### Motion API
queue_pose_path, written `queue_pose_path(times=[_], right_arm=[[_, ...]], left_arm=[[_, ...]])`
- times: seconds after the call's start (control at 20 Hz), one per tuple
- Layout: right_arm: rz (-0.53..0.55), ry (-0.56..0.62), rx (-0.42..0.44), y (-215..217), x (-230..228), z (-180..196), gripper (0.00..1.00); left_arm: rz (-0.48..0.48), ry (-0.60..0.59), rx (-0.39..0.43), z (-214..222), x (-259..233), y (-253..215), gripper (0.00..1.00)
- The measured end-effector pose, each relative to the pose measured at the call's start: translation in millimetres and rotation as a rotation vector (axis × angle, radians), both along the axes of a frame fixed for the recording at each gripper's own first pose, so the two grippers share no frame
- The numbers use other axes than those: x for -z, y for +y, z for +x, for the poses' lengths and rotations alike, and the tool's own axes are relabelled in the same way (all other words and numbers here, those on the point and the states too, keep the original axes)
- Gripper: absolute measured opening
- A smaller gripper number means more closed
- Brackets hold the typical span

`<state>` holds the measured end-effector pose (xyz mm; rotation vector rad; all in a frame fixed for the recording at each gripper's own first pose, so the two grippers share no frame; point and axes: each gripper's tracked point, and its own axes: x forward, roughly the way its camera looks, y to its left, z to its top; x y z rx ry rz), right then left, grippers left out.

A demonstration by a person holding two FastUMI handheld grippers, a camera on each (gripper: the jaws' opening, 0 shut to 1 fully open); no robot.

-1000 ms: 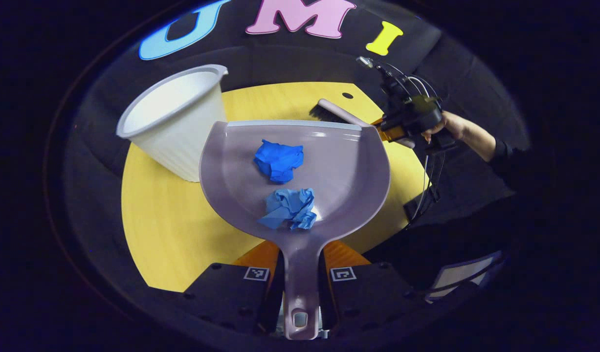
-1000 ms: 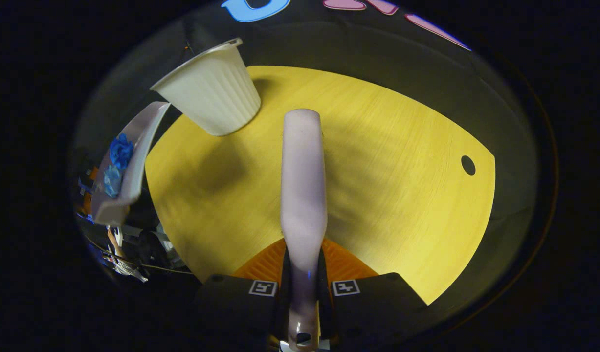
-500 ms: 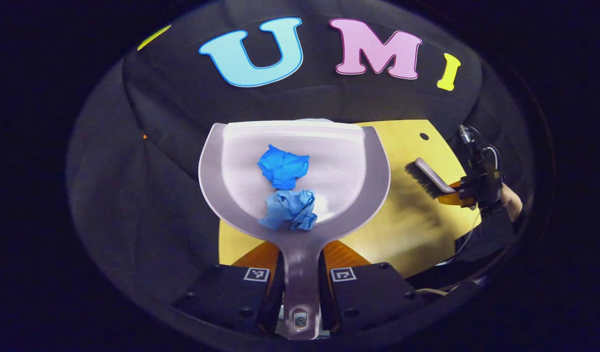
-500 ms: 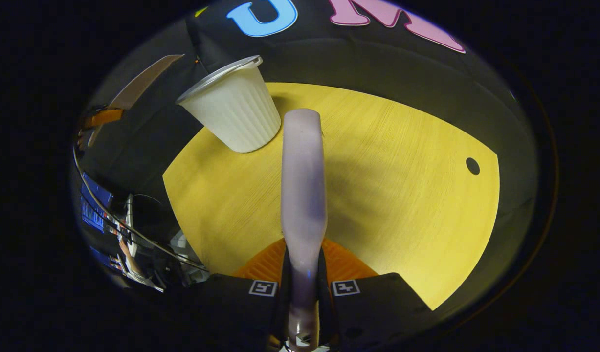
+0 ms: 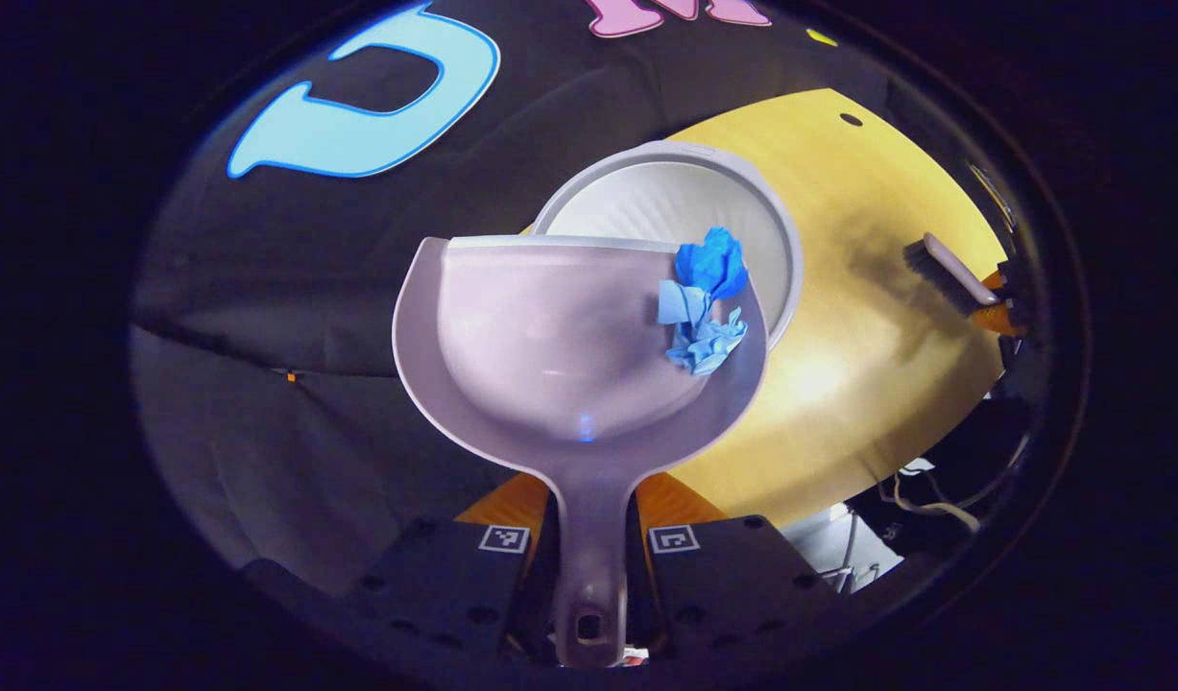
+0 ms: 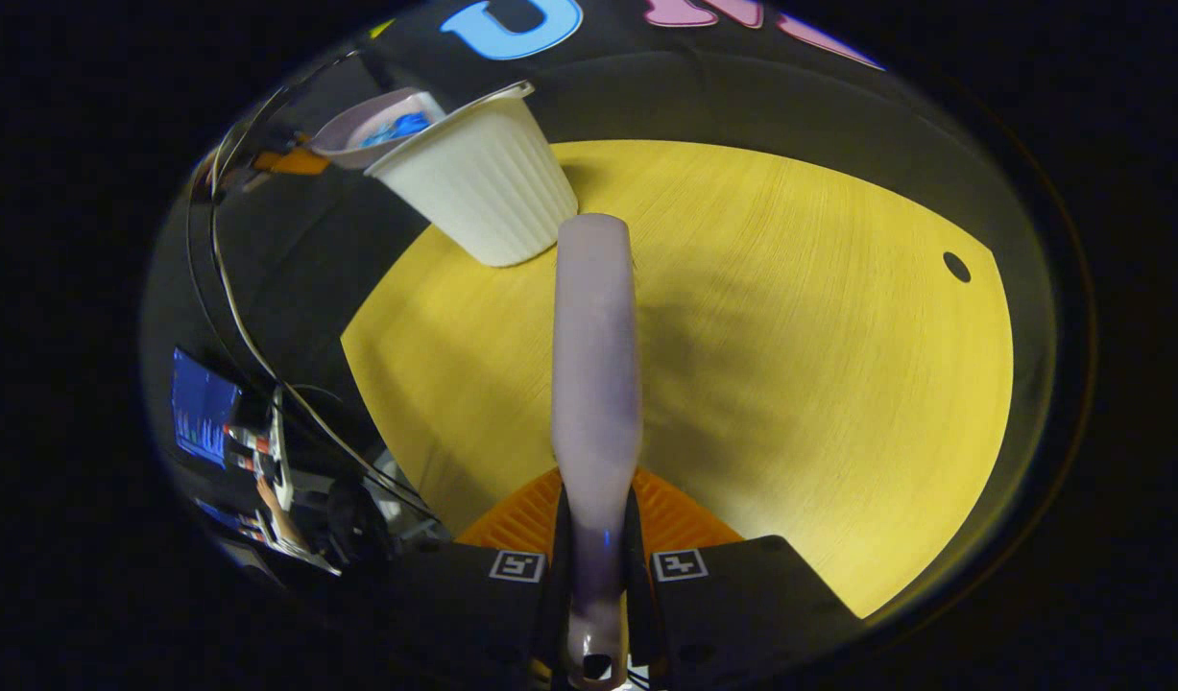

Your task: Pick up the small broom and dustpan from the desktop, sweep the trash into the dustpan with the broom, and then empty the trash into the garbage bin.

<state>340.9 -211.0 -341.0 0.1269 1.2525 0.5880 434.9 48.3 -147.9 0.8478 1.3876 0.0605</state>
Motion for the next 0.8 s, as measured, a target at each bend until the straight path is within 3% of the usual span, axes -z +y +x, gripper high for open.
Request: queue_pose_path(times=[0.1,0.2,0.25,0.3,0.4,0.55,0.7,0.8], right_arm=[[0.018,0.011,0.013,4,-6,2,0.27],[0.037,0.015,0.029,6,-2,1,0.27],[0.037,0.015,0.031,5,0,0,0.27],[0.035,0.016,0.029,6,0,0,0.27],[0.03,0.019,0.028,4,0,2,0.27],[-0.069,-0.021,0.031,2,-3,3,0.26],[-0.071,0.005,0.069,4,0,0,0.27],[-0.115,-0.019,0.082,-7,-1,3,0.27]], left_arm=[[0.123,0.06,0.089,4,-6,-14,0.29],[0.277,0.109,0.254,9,-7,-38,0.31],[0.321,0.117,0.313,7,-1,-45,0.29],[0.329,0.109,0.319,2,1,-47,0.29],[0.275,0.037,0.256,-1,12,-48,0.29],[0.224,-0.207,0.212,-4,21,-44,0.29],[0.061,-0.415,0.079,-13,29,-77,0.29],[-0.039,-0.581,0.047,-12,15,-98,0.29]])
